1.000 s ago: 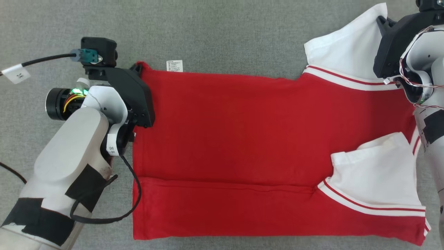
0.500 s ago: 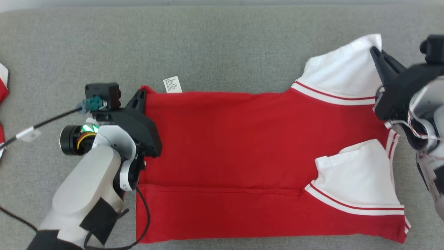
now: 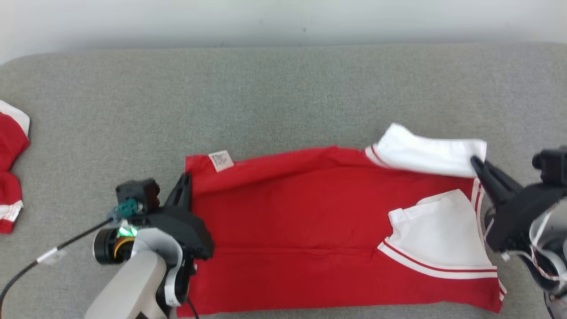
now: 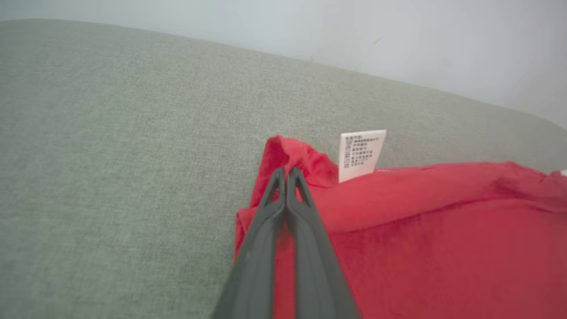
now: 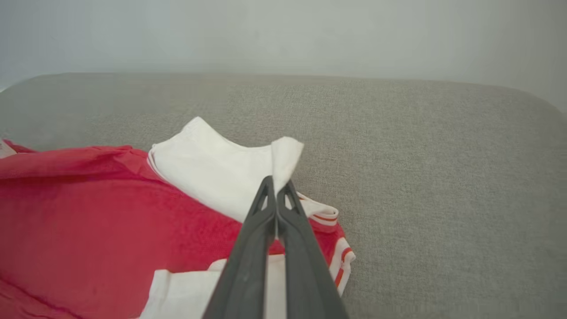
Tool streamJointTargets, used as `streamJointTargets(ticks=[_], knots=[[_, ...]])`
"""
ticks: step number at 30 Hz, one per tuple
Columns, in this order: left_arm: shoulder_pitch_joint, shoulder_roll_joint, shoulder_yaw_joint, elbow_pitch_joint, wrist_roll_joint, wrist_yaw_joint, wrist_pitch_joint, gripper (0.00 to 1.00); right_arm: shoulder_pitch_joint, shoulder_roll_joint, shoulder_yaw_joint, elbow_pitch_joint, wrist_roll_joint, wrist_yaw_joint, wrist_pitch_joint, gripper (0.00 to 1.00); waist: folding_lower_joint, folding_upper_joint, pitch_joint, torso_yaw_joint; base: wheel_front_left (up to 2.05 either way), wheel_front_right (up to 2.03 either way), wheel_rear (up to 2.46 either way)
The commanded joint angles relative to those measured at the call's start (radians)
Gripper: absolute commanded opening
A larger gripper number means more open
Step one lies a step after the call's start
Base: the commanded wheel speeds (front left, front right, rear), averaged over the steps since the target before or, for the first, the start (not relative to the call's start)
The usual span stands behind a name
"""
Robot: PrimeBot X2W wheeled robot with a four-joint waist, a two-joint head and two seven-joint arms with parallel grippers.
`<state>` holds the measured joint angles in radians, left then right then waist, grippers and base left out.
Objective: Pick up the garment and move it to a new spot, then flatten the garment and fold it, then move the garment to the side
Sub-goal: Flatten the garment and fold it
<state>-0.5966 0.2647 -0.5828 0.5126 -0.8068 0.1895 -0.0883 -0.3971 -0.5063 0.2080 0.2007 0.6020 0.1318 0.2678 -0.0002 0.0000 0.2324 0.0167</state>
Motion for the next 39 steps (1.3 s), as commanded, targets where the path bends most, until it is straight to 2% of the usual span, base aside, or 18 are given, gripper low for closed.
streamJointTargets(ticks=[1,13,18,24,25,26,27,28,29,30,35,39], knots=[[0.024,0.002,0.001,0.005,-0.007,0.001,-0.01,0.0,0.036,-0.007,-0.015,-0.022,-0.012,-0.002,0.012,0.0,0.0002,0.0,-0.021,0.0,0.0,0.0,0.0],[0.145,-0.003,0.021,0.054,-0.056,0.011,-0.044,0.0,0.336,0.017,-0.102,-0.235,0.021,-0.002,0.2,0.0,0.0002,0.0,-0.08,-0.013,0.0,0.0,0.0],[0.185,-0.011,0.017,0.057,-0.066,0.02,-0.05,0.0,0.404,0.043,-0.132,-0.29,0.007,-0.002,0.228,0.0,0.0002,0.0,-0.096,-0.013,0.0,0.0,0.0],[0.23,-0.02,0.01,0.046,-0.071,0.025,-0.064,0.0,0.443,0.053,-0.142,-0.277,-0.047,-0.002,0.223,0.0,0.0002,0.0,-0.11,-0.01,0.0,0.0,0.0],[0.237,-0.022,0.009,0.043,-0.073,0.026,-0.065,0.0,0.444,0.053,-0.142,-0.267,-0.062,-0.002,0.22,0.39,0.0002,0.0,-0.112,-0.009,0.0,0.0,0.0],[0.242,-0.022,0.008,0.039,-0.074,0.029,-0.067,0.0,0.445,0.057,-0.142,-0.258,-0.071,-0.002,0.217,0.99,0.0002,0.0,-0.115,-0.007,0.0,0.0,0.0],[0.248,-0.02,0.008,0.037,-0.075,0.03,-0.069,0.0,0.446,0.06,-0.146,-0.249,-0.082,-0.002,0.217,1.0,0.0002,0.0,-0.117,-0.005,0.0,0.0,0.0],[0.254,-0.019,0.007,0.037,-0.075,0.03,-0.07,0.43,0.447,0.062,-0.147,-0.241,-0.09,-0.002,0.215,1.0,0.0002,0.0,-0.118,-0.003,0.0,0.0,0.0],[0.258,-0.017,0.004,0.038,-0.073,0.031,-0.07,0.78,0.447,0.066,-0.147,-0.234,-0.094,-0.002,0.214,1.0,0.0002,0.0,-0.12,-0.002,0.0,0.0,0.0],[0.259,-0.013,0.001,0.038,-0.068,0.031,-0.072,1.0,0.449,0.069,-0.146,-0.229,-0.099,-0.002,0.214,1.0,0.0002,0.0,-0.122,-0.001,0.0,0.0,0.0],[0.278,0.004,-0.001,0.032,-0.042,0.02,-0.117,1.0,0.46,0.081,-0.145,-0.226,-0.107,-0.002,0.212,1.0,0.0002,0.0,-0.137,0.002,0.0,0.0,0.0],[0.294,0.016,0.014,0.004,-0.006,-0.01,-0.164,1.0,0.471,0.095,-0.154,-0.236,-0.101,-0.002,0.204,1.0,0.0002,0.0,-0.157,0.007,0.0,0.0,0.0]])
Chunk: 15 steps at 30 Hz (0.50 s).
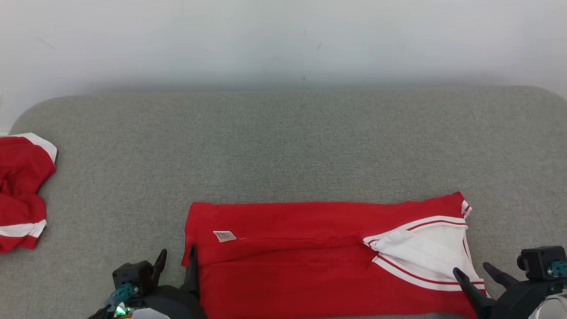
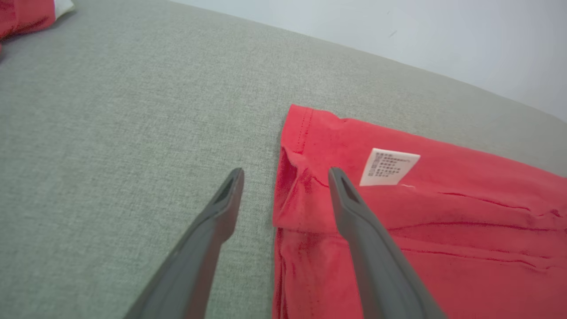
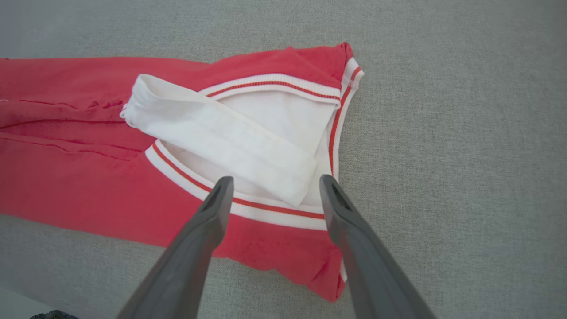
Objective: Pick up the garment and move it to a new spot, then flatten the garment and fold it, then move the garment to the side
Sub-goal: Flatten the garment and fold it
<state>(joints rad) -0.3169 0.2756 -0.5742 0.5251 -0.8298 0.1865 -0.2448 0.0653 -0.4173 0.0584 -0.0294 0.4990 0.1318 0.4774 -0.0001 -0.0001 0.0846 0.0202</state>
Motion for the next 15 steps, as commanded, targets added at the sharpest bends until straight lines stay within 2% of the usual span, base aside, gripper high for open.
streamJointTargets(ticks=[1,4,8,15], knots=[[0.014,0.006,0.006,-0.008,0.017,-0.007,-0.008,1.0,0.009,0.006,-0.004,-0.006,0.002,-0.002,-0.005,1.0,0.0001,0.0001,-0.009,0.003,0.0,0.0,0.0],[0.045,0.013,0.033,-0.056,0.066,-0.034,-0.02,1.0,0.028,0.02,-0.022,-0.009,0.002,-0.002,-0.012,1.0,0.0001,0.0001,-0.029,0.01,0.0,0.0,0.0],[0.12,0.007,0.126,-0.177,0.181,-0.066,-0.02,1.0,0.042,0.05,-0.057,-0.002,0.005,-0.002,-0.02,1.0,0.0001,0.0001,-0.055,0.022,0.0,0.0,0.0],[0.283,-0.048,0.295,-0.353,0.358,-0.137,-0.02,1.0,0.017,0.116,-0.11,0.047,-0.016,-0.002,-0.043,1.0,0.0001,0.0001,-0.094,0.029,0.0,0.0,0.0]])
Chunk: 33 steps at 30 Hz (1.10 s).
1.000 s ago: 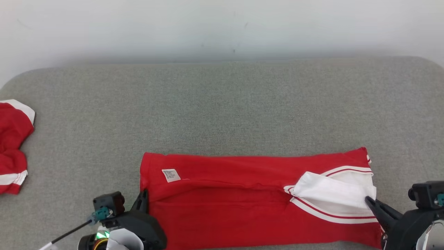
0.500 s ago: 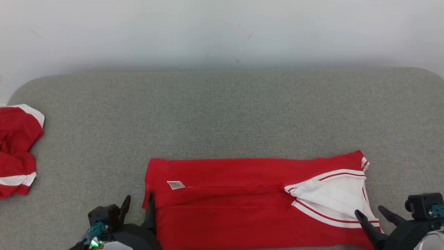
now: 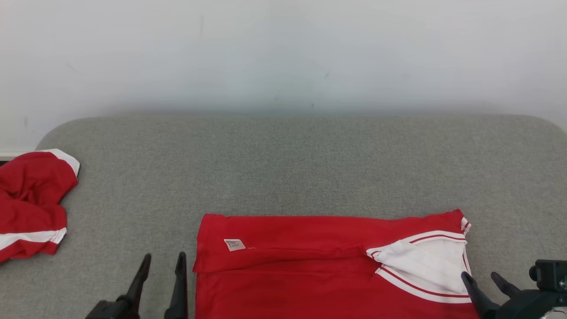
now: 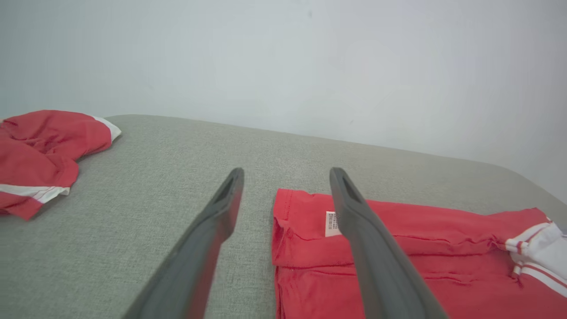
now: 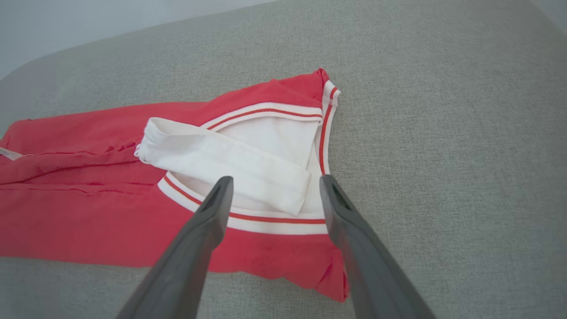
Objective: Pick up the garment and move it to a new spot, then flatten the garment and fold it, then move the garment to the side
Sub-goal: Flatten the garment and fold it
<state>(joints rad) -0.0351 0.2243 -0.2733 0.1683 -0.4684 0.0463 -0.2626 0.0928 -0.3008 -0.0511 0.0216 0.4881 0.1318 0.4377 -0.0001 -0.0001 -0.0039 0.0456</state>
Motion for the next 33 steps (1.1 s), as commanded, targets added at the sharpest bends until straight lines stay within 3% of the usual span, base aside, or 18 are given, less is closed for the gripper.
streamJointTargets(ticks=[1,9,14,24,33], knots=[[0.02,-0.006,0.017,-0.014,0.022,-0.007,-0.003,1.0,-0.015,0.008,-0.005,0.009,-0.006,-0.002,-0.008,1.0,0.0001,0.0001,-0.009,0.005,0.0,0.0,0.0],[0.148,-0.114,0.173,-0.139,0.158,-0.101,-0.003,1.0,-0.072,0.065,-0.054,0.149,-0.044,-0.002,-0.06,1.0,0.0001,0.0001,-0.015,0.029,0.0,0.0,0.0],[0.181,-0.146,0.219,-0.143,0.191,-0.143,-0.003,1.0,-0.13,0.066,-0.079,0.235,-0.07,-0.002,-0.077,1.0,0.0001,0.0001,-0.002,0.043,0.0,0.0,0.0],[0.151,-0.168,0.25,-0.138,0.216,-0.169,-0.003,1.0,-0.266,0.059,-0.098,0.386,-0.115,-0.002,-0.034,1.0,0.0001,0.0001,0.072,0.072,0.0,0.0,0.0],[0.12,-0.172,0.245,-0.128,0.225,-0.177,-0.003,1.0,-0.312,0.095,-0.142,0.517,-0.159,-0.002,0.018,1.0,0.0001,0.0001,0.12,0.098,0.0,0.0,0.0]])
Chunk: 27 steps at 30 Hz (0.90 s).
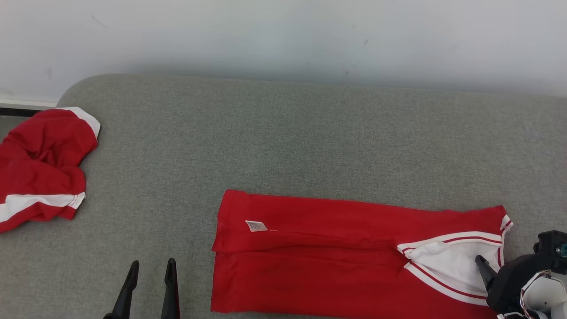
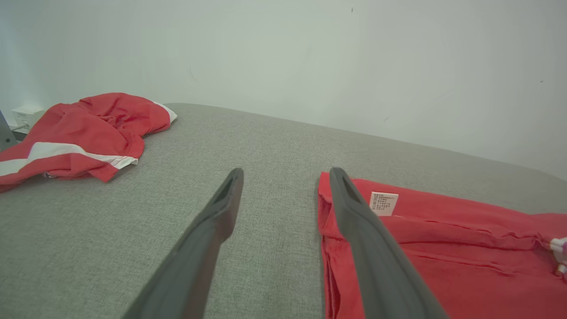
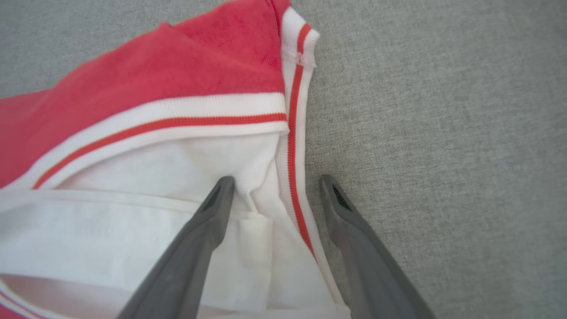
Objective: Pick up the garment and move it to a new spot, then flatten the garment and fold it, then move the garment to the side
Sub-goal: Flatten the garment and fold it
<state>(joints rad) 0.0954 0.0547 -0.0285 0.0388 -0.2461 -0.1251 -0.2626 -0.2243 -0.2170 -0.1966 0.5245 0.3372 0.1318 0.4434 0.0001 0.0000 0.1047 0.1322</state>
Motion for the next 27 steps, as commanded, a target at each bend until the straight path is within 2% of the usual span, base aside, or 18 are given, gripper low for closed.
streamJointTargets(ticks=[1,5,6,7,8,13,18,27], knots=[[-0.014,-0.003,-0.001,0.003,0.004,-0.004,-0.003,1.0,0.007,0.019,0.003,0.027,-0.009,-0.002,0.018,1.0,-0.0001,0.0,0.014,0.013,0.0,0.0,0.0],[-0.018,-0.004,0.0,0.007,0.002,-0.005,-0.003,1.0,0.005,0.047,0.013,0.065,-0.013,-0.001,0.041,1.0,-0.0001,0.0,0.02,0.019,0.0,0.0,0.0],[-0.018,-0.004,0.002,0.008,0.002,-0.005,-0.003,1.0,0.005,0.053,0.015,0.07,-0.012,-0.001,0.045,0.5,-0.0001,0.0,0.02,0.019,0.0,0.0,0.0],[-0.017,-0.004,0.004,0.008,0.002,-0.005,-0.003,1.0,0.003,0.057,0.018,0.073,-0.011,0.0,0.047,0.32,-0.0001,0.0,0.019,0.018,0.0,0.0,0.0],[-0.015,-0.004,0.006,0.008,0.002,-0.005,-0.003,1.0,0.003,0.059,0.021,0.074,-0.012,0.0,0.047,0.0,-0.0001,0.0,0.018,0.018,0.0,0.0,0.0],[-0.006,-0.005,0.015,0.007,0.0,-0.006,-0.003,1.0,-0.009,0.033,0.011,0.054,-0.03,-0.002,0.021,0.0,-0.0001,0.0,0.01,0.003,0.0,0.0,0.0],[0.001,-0.004,0.008,0.01,-0.016,-0.006,-0.003,1.0,-0.033,-0.012,-0.046,0.016,-0.062,-0.003,-0.005,0.0,-0.0001,0.0,-0.007,-0.016,0.0,0.0,0.0],[0.004,-0.005,-0.003,0.018,-0.028,-0.006,-0.003,1.0,0.005,-0.082,-0.152,-0.056,-0.121,-0.003,0.028,0.0,-0.0001,0.0,-0.029,-0.023,0.0,0.0,0.0]])
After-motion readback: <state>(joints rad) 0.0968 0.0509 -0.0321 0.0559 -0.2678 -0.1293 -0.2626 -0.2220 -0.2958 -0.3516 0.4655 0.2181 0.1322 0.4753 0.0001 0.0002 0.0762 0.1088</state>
